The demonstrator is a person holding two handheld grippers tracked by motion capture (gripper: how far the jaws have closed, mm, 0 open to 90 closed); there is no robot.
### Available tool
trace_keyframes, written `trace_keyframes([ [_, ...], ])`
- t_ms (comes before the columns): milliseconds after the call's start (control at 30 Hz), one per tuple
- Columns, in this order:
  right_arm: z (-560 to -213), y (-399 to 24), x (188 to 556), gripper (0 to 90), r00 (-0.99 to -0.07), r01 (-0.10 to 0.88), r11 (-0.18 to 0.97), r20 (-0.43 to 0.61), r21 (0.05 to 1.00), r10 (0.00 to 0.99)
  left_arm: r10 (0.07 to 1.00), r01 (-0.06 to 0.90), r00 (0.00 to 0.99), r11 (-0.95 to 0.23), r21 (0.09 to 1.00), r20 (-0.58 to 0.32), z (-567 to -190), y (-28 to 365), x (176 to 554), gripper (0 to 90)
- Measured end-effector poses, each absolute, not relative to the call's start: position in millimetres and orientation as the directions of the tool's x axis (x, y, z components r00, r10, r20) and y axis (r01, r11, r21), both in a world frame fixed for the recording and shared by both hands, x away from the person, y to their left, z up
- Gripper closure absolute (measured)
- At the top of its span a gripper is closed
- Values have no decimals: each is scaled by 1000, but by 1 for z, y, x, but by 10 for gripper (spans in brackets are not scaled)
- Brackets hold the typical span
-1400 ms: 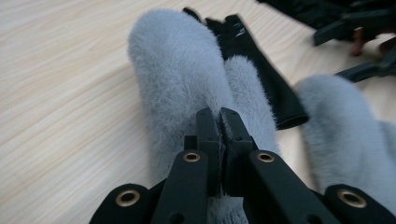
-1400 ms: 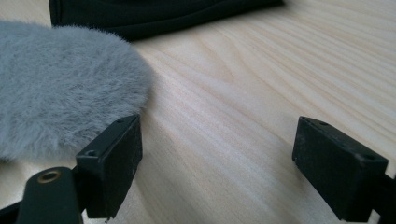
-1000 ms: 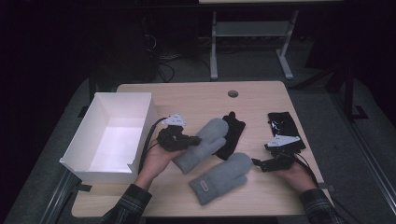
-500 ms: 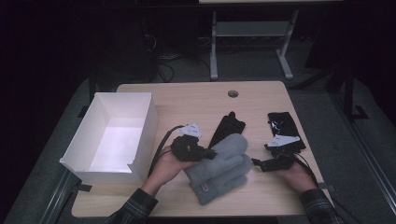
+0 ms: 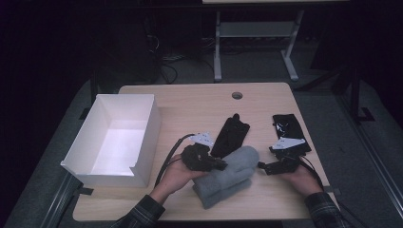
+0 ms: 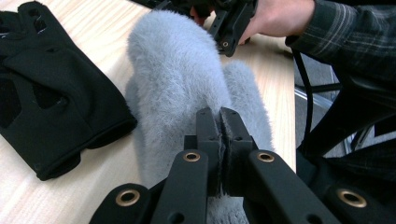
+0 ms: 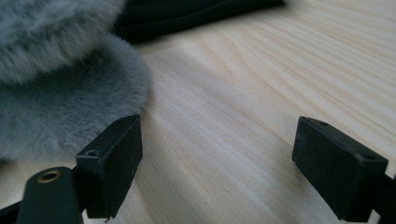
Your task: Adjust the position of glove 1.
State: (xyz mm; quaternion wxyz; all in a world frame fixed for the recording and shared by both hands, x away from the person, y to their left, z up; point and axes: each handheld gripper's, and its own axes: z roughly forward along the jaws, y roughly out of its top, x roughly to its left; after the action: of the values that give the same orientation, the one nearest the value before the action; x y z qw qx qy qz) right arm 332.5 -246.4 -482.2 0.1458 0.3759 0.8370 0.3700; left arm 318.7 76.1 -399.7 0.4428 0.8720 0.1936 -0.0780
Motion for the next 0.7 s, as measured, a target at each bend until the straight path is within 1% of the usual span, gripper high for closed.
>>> trace_keyframes([
  [400,-482,-246,332,161,-674,523,443,35,728,738,277,433,901,-543,719,-333,-413,70,317,879],
  [700,-482,-246,332,162,-674,523,443,36,728,738,301,437,899,-560,704,-319,-424,67,317,864],
])
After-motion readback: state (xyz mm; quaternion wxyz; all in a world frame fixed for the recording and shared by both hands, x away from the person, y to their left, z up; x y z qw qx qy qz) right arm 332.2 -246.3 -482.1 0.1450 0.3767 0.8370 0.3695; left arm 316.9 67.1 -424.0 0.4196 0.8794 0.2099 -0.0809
